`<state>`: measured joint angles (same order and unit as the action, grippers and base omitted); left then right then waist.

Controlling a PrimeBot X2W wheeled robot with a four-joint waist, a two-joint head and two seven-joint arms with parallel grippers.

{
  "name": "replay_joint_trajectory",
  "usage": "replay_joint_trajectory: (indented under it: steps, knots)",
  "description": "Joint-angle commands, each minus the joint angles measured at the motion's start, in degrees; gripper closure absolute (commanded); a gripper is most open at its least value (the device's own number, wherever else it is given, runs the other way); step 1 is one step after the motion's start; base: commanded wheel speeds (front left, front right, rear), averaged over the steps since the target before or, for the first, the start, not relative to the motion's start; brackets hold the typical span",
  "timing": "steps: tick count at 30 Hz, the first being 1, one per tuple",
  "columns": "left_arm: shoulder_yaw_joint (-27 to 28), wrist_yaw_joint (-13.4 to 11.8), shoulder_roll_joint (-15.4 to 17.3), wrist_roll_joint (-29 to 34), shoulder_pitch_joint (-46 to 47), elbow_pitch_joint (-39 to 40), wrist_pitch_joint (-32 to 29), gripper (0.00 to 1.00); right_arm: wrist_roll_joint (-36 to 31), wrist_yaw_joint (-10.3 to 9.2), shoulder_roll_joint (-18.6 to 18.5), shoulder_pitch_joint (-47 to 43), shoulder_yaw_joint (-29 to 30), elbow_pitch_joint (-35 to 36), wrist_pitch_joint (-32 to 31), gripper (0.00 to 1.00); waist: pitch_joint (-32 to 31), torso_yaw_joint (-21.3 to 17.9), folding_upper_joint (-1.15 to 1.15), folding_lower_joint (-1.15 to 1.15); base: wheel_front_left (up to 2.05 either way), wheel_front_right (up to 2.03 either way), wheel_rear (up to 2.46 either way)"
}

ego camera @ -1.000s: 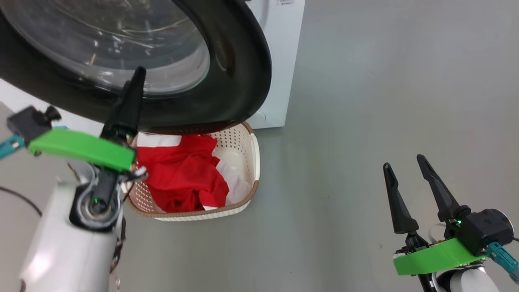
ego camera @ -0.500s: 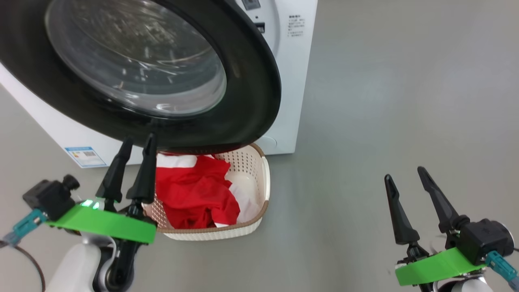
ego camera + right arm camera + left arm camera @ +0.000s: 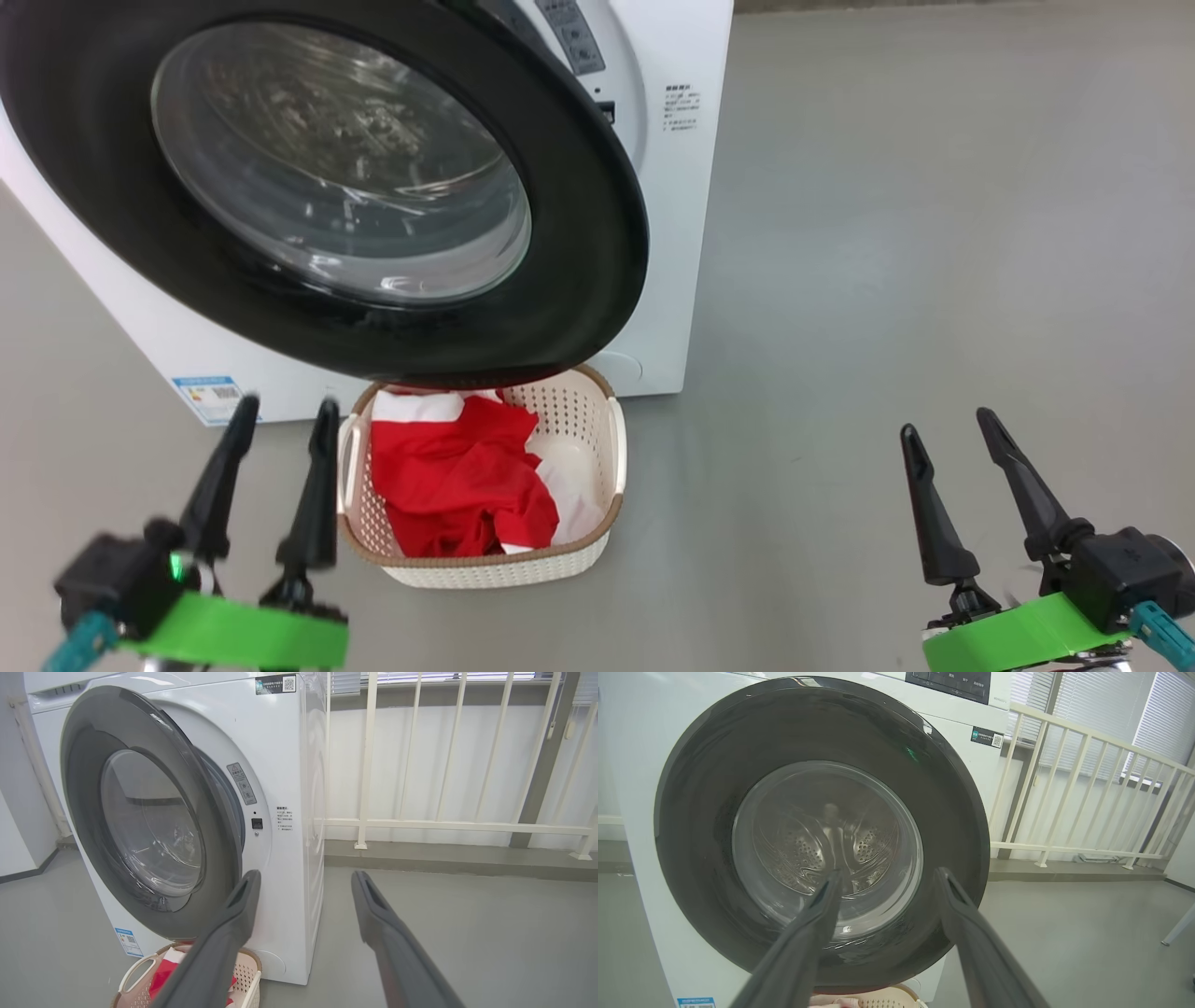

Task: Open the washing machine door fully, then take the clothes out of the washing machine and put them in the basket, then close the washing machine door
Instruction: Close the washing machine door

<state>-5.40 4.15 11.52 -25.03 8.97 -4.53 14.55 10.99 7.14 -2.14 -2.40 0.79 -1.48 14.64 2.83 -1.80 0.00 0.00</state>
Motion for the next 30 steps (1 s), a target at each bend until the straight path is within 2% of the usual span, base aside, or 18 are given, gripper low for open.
replay_joint_trajectory:
  steps: [1, 16, 30]
  knots:
    - [2.7, -0.6, 0.6, 0.8, -0.3, 1.8, 0.4, 0.00, -0.4, 0.35, -0.7, 0.4, -1.2, 1.8, 0.4, 0.00, -0.6, -0.2, 0.00, 0.00, 0.00, 0.00, 0.00]
    - [7.1, -1.2, -4.0, 7.6, -7.1, 3.4, 0.4, 0.00, 0.6, 0.35, -0.7, -2.1, 0.2, 2.8, 0.4, 0.00, -2.2, -0.4, 0.00, 0.00, 0.00, 0.00, 0.00]
    - [7.6, -0.6, -5.3, 11.9, -10.2, 1.8, 0.4, 0.00, 0.6, 0.35, -0.7, -3.6, 0.6, 3.2, 0.4, 0.00, -3.2, 0.0, 0.00, 0.00, 0.00, 0.00, 0.00]
